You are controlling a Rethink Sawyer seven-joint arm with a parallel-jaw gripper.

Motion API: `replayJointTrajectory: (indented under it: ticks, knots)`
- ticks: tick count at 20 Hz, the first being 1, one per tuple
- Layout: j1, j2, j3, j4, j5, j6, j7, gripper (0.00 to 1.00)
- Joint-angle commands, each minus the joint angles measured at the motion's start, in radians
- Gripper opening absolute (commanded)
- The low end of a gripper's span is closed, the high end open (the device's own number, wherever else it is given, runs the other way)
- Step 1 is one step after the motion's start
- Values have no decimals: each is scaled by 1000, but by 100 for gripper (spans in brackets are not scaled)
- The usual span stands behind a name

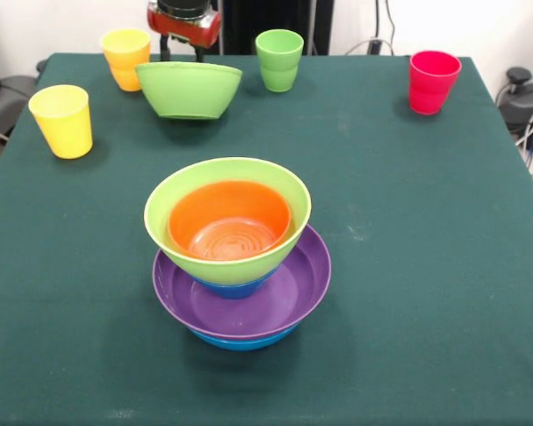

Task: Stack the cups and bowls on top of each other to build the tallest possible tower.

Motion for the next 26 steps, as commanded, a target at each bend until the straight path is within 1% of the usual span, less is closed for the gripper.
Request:
replayJointTrajectory:
  ticks: [1, 6, 11, 14, 18, 26]
  knots:
    - [21, -9, 123, -12, 15, -21, 78, 100]
    - [2, -16, 138, -14, 12, -7, 63, 100]
    - [-16, -73, 166, -6, 23, 67, 26, 100]
    - [-25, -95, 179, 2, 25, 90, 17, 100]
    - [-17, -97, 176, 2, 24, 92, 26, 100]
    - [-24, -79, 188, -33, 27, 108, 23, 100]
